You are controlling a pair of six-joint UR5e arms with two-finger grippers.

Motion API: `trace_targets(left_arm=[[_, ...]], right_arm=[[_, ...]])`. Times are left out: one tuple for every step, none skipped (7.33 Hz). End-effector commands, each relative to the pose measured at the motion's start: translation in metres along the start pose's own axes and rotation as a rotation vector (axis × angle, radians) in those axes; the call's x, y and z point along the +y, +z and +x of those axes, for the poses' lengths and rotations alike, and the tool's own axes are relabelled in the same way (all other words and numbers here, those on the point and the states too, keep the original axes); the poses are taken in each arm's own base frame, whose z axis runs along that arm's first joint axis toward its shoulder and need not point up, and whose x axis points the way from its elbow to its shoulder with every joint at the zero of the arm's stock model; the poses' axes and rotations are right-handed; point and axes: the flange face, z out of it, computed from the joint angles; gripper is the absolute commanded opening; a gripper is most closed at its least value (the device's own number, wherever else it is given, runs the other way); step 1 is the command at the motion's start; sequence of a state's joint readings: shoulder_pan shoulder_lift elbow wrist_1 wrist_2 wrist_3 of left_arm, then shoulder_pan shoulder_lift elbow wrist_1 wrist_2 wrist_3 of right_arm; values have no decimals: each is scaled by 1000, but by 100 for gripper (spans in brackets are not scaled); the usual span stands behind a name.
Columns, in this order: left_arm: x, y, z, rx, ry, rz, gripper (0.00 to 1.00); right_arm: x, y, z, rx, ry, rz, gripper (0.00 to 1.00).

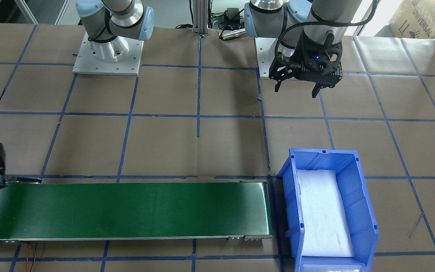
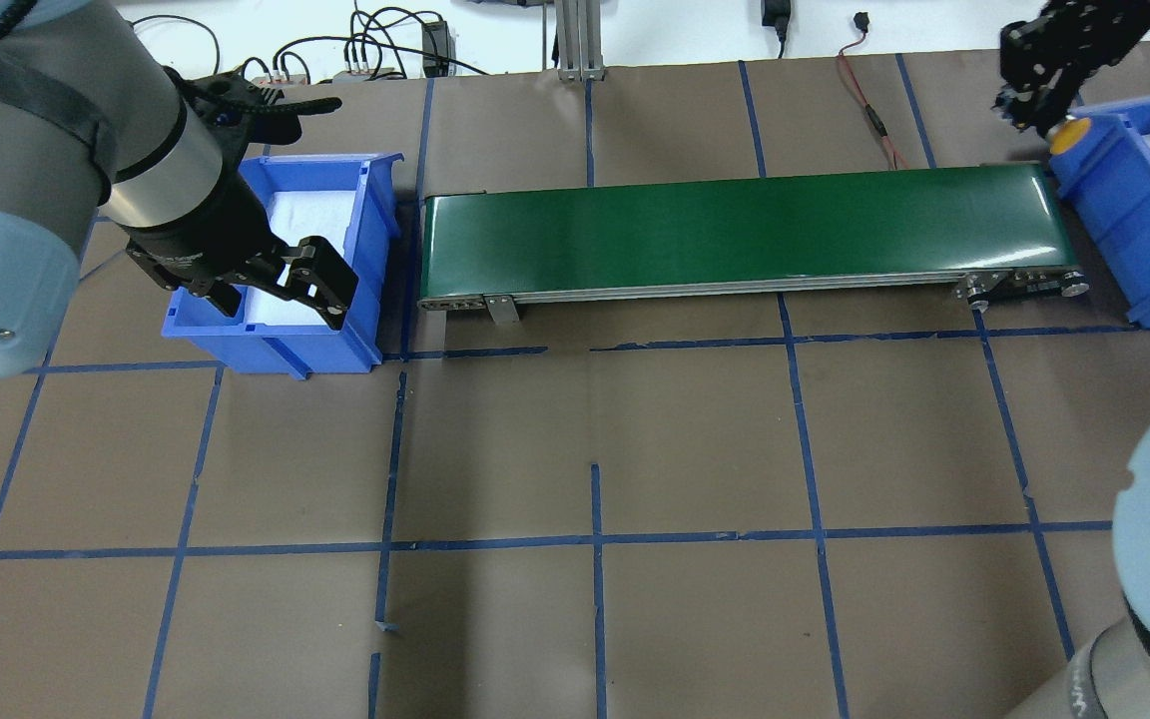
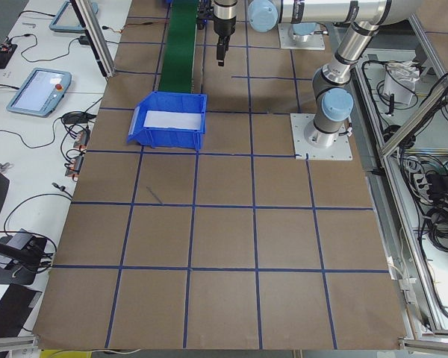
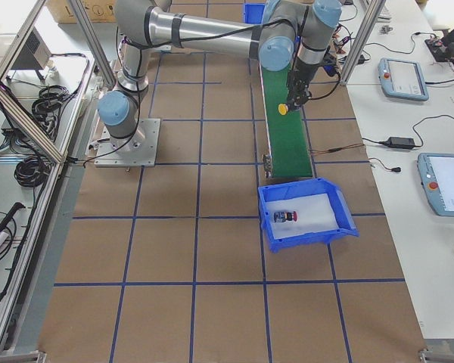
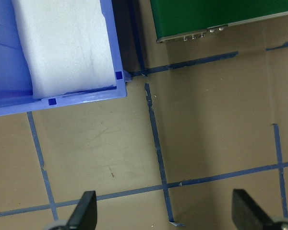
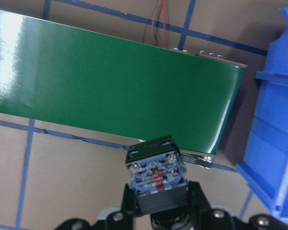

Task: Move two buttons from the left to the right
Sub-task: 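Carry the yellow button with the right gripper into the far blue bin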

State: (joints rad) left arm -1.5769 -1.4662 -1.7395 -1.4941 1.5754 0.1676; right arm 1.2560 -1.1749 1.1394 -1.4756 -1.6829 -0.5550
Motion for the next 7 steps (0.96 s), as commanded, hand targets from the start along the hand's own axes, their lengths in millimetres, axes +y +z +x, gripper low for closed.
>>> trace_targets(left_arm=[[0, 0, 0, 0, 3, 0, 100], [0, 0, 0, 0, 6, 1, 100], [0, -1, 0, 0, 6, 3, 100], [0, -1, 0, -2, 6, 2, 100], [0, -1, 0, 0, 6, 3, 100], [0, -2, 0, -1, 7, 6, 100], [1, -1, 0, 1, 4, 3, 100]], right_arm=[[54, -1, 96, 51, -8, -41, 7], [72, -1, 125, 81, 5, -65, 7], [73, 3, 144, 99, 31, -44, 6], [59, 22, 156, 114, 39, -26, 5], [38, 48, 172, 121, 27, -2, 5], [20, 71, 188, 112, -2, 47, 5], [4, 89, 203, 115, 1, 76, 5]])
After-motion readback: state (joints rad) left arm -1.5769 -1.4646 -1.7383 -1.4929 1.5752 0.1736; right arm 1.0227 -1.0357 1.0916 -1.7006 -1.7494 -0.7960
